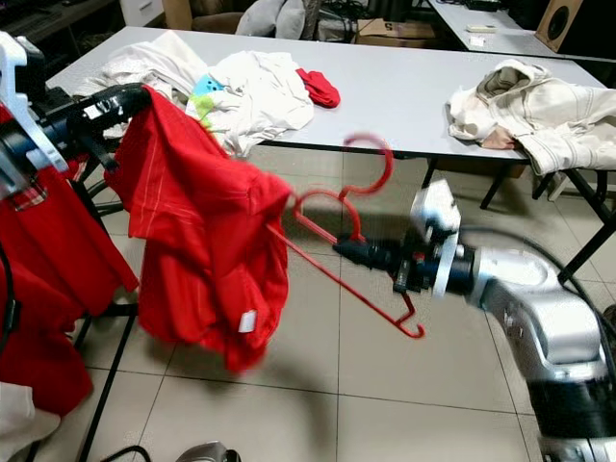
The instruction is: Hang hanger
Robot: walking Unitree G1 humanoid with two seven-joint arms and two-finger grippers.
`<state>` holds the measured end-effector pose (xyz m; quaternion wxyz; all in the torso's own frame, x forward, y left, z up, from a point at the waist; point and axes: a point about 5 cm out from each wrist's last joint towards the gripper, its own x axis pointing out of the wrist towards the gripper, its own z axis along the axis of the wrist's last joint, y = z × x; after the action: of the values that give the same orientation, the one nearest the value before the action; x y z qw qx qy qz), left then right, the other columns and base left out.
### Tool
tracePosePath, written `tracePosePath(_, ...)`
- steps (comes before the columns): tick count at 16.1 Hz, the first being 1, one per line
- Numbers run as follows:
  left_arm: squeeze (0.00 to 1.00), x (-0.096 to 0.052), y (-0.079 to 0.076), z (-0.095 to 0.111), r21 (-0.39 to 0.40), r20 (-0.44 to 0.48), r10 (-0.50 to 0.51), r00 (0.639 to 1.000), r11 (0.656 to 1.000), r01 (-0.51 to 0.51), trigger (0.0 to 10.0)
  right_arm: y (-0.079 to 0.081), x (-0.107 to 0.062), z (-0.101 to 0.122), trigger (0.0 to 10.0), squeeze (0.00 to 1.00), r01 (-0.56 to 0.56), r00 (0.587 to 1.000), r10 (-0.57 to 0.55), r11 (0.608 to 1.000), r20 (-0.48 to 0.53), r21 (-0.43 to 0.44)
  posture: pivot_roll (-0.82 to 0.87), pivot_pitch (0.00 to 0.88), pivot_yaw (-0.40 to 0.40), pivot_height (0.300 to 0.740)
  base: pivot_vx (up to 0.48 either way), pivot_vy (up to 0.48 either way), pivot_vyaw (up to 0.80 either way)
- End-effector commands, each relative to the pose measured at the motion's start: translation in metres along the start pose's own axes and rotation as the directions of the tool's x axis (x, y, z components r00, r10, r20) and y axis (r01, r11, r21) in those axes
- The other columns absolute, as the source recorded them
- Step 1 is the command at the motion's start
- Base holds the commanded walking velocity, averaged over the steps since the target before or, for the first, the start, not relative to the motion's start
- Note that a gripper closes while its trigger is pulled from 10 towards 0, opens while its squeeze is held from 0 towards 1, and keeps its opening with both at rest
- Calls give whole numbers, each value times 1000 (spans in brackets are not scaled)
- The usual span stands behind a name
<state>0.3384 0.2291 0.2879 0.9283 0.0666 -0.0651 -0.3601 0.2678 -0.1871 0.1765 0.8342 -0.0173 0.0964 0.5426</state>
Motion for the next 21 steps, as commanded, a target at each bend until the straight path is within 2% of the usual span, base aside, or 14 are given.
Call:
tracePosePath(1,0,4,0,15,49,-4,-37,999,998,37,0,3,3,3,10000,0,8,1000,-8,999,1,-49,-8,0,50,740,0,0,0)
tracePosePath(5,0,8,3,20,52,-60,-45,997,997,48,0,10,15,6,10000,0,33,997,-27,996,69,-85,1,0,62,740,0,0,0)
tracePosePath(7,0,8,4,21,53,-81,-53,995,997,57,0,16,21,9,10000,0,67,987,-54,994,152,-84,7,0,67,740,0,0,0)
tracePosePath(8,0,8,4,21,54,-86,-55,995,997,60,0,19,22,9,10000,0,62,987,-48,994,151,-95,7,0,67,740,0,0,0)
tracePosePath(10,0,9,5,21,50,-102,-61,993,997,66,0,17,27,4,10000,0,155,981,-135,977,138,-145,5,0,72,740,0,0,0)
tracePosePath(11,0,10,7,23,54,-104,-52,993,997,58,0,21,34,-6,10000,0,159,987,-149,956,57,-246,5,0,74,740,0,0,0)
tracePosePath(12,0,10,8,24,58,-103,-48,993,997,55,0,26,38,-13,10000,0,139,990,-139,945,20,-297,6,0,78,740,0,0,0)
tracePosePath(16,0,11,8,26,56,-102,-54,993,997,60,0,32,47,-18,10000,0,140,990,-140,927,25,-349,6,0,81,740,0,0,0)
tracePosePath(18,0,12,8,26,50,-103,-61,993,997,67,0,31,57,-10,10000,0,257,963,-216,910,158,-325,5,0,81,740,0,0,0)
tracePosePath(21,0,12,8,24,47,-109,-59,992,997,64,0,35,62,-8,10000,0,326,929,-260,911,263,-253,7,0,78,740,0,0,0)
